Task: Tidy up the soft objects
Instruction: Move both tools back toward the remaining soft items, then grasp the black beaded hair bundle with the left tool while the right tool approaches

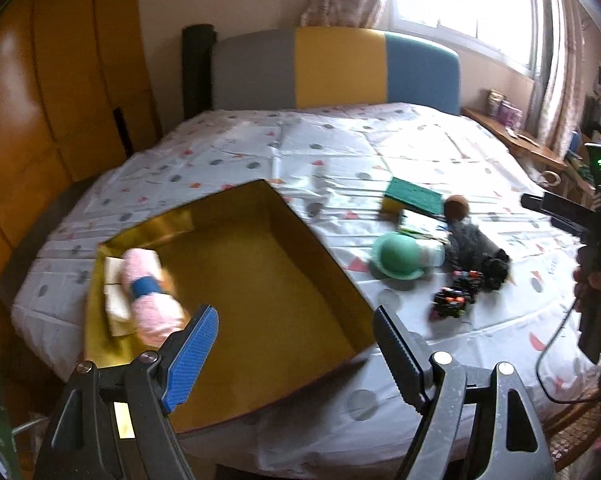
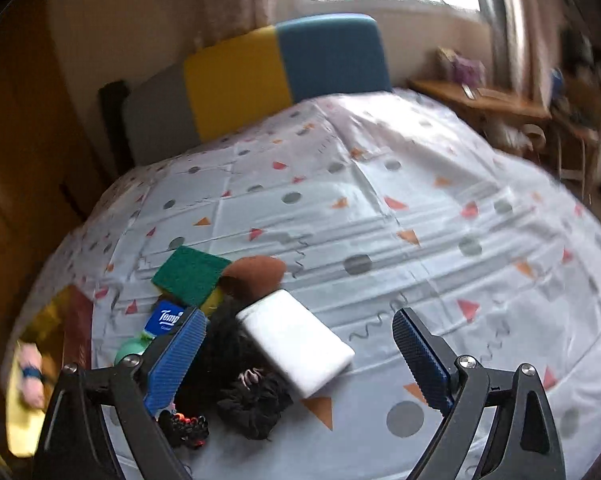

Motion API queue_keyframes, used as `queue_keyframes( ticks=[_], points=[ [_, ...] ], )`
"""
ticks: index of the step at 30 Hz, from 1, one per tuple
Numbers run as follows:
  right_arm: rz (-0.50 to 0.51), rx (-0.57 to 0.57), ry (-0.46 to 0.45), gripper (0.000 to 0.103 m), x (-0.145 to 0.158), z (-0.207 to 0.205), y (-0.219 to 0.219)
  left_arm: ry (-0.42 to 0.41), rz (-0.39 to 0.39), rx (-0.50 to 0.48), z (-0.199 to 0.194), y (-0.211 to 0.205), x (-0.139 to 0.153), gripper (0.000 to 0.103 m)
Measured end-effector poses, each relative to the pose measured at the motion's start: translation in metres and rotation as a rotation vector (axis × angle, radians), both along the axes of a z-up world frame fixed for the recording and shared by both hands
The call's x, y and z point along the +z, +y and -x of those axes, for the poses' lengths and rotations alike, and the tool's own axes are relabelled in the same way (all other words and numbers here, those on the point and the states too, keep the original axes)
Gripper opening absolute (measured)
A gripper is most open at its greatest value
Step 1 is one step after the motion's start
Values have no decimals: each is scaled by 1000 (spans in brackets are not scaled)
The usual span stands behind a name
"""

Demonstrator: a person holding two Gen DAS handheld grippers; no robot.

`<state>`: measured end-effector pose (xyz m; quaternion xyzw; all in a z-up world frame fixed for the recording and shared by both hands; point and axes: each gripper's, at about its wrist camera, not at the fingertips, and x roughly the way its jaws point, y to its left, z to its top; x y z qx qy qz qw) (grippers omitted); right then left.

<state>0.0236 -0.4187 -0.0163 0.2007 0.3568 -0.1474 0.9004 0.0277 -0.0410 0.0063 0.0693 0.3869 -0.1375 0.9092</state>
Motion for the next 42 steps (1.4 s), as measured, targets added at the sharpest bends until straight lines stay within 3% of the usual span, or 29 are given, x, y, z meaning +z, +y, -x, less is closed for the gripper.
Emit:
queue_keyframes(
  ticks=[11, 19, 26, 31, 34, 36, 37, 42],
  points=[
    [-211, -102, 18, 96, -19, 8, -30, 147, 51, -125, -9, -47, -19, 77],
    [-215, -86, 13, 96, -18, 8, -27, 179, 19, -335, -11, -116, -34, 66],
    [-235, -74, 10, 95, -19, 6, -28, 220, -32, -448, -32, -175, -74, 59],
    [-253, -77, 11, 96, -21, 5, -31, 166, -63, -474, -42, -201, -88, 59],
    [-254, -82, 10, 95, -21, 5, -32, 202, -93, -488, -50, -214, -102, 59],
    [-242, -85, 15, 95, -22, 4, -32, 239, -92, -476, -55, -217, -112, 49],
    [-231, -83, 18, 95, -21, 4, -31, 212, -95, -457, -55, -216, -112, 41],
    [-198, -88, 26, 91, -21, 4, -31, 212, -14, -444, -46, -195, -99, 36]
  ],
)
